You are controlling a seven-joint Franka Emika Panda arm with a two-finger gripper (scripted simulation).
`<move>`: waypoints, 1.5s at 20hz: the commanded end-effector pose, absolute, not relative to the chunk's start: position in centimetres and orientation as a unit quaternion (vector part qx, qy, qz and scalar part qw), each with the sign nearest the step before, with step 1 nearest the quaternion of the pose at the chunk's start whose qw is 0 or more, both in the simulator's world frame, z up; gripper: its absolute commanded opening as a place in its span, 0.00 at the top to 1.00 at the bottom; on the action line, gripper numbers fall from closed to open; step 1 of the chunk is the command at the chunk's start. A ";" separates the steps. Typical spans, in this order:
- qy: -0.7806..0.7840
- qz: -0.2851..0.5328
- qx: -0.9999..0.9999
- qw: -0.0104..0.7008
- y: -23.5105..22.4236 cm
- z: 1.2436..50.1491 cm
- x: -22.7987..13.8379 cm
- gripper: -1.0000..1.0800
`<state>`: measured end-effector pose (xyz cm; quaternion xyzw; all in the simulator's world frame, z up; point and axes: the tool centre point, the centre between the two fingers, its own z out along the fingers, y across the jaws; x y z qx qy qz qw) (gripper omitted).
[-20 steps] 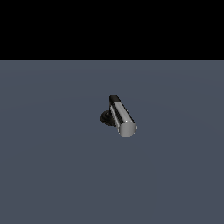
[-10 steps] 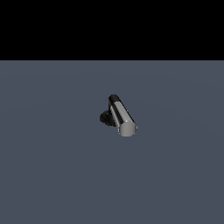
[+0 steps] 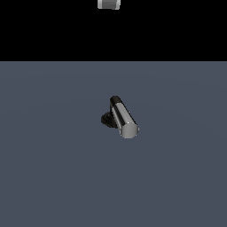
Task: Turn on the faucet by rotating a designated handle.
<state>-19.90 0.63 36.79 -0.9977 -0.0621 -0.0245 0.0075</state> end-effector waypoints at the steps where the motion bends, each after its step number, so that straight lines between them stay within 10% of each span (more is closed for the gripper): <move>1: -0.068 -0.023 -0.997 0.007 0.6 34.6 -19.3 1.00; 30: -0.122 -0.002 -0.993 0.000 0.6 13.2 -13.2 1.00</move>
